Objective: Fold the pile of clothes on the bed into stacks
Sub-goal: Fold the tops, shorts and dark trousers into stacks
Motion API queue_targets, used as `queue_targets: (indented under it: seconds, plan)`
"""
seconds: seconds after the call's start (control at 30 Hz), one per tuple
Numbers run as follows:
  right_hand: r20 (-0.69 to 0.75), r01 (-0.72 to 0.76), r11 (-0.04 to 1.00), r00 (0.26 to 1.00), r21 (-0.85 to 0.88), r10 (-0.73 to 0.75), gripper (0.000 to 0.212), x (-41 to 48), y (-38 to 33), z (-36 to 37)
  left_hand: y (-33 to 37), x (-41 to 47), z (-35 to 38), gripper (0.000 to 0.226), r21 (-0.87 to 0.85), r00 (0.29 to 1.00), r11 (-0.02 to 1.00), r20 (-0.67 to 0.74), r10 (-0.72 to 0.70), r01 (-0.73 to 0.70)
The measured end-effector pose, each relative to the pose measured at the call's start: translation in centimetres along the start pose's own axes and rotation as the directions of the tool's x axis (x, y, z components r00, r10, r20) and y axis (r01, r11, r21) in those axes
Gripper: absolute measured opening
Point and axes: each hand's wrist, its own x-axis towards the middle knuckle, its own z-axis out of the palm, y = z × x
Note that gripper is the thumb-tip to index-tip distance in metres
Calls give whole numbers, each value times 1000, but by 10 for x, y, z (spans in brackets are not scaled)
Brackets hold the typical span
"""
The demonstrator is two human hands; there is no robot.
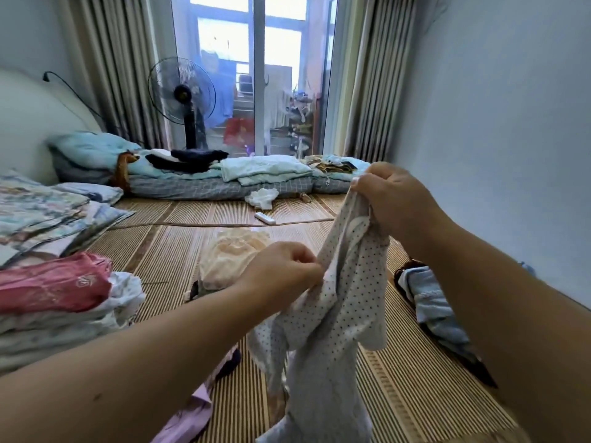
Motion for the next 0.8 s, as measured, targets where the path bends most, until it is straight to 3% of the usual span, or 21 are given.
queue_targets:
  seconds: [0.07,0.1,0.2,0.27,0.4,0.5,0.6,0.7,0.73,0.8]
  plan:
    - [14,-7,1000,1000,17,7,23,0,2,-5,1,-1,6,41,-106,999,994,53,-13,19]
    - [22,-6,1000,1000,16,5,21,0,3,-4,2,-1,12,46,-81,999,997,45,-15,18]
    - [12,28,1000,1000,-9,-28,21,-1,4,-4,5,6,20,25,151,1000,989,-9,2,0]
    - [-7,43,998,999,-43,-43,22,1,7,-10,4,13,12,18,106,999,994,-19,-37,39]
    - [-4,52,987,999,-150,-53,28,6,21,-41,0,31,-26,23,-60,982,995,-170,-82,73]
    - [179,127,963,980,-239,-85,48,8,28,-60,7,41,-50,27,-50,989,998,-147,19,-27]
    - [377,261,844,923,-469,-76,63,8,34,-72,19,43,-67,26,115,980,975,-28,196,-192]
    - [410,290,735,912,-613,-19,48,12,50,-79,26,39,-85,31,318,928,874,187,322,-367]
    - [397,296,686,918,-665,-11,35,14,54,-80,26,38,-91,25,449,913,797,253,321,-404]
    - [348,295,638,936,-712,-45,12,15,61,-82,25,38,-102,17,713,897,549,291,332,-435]
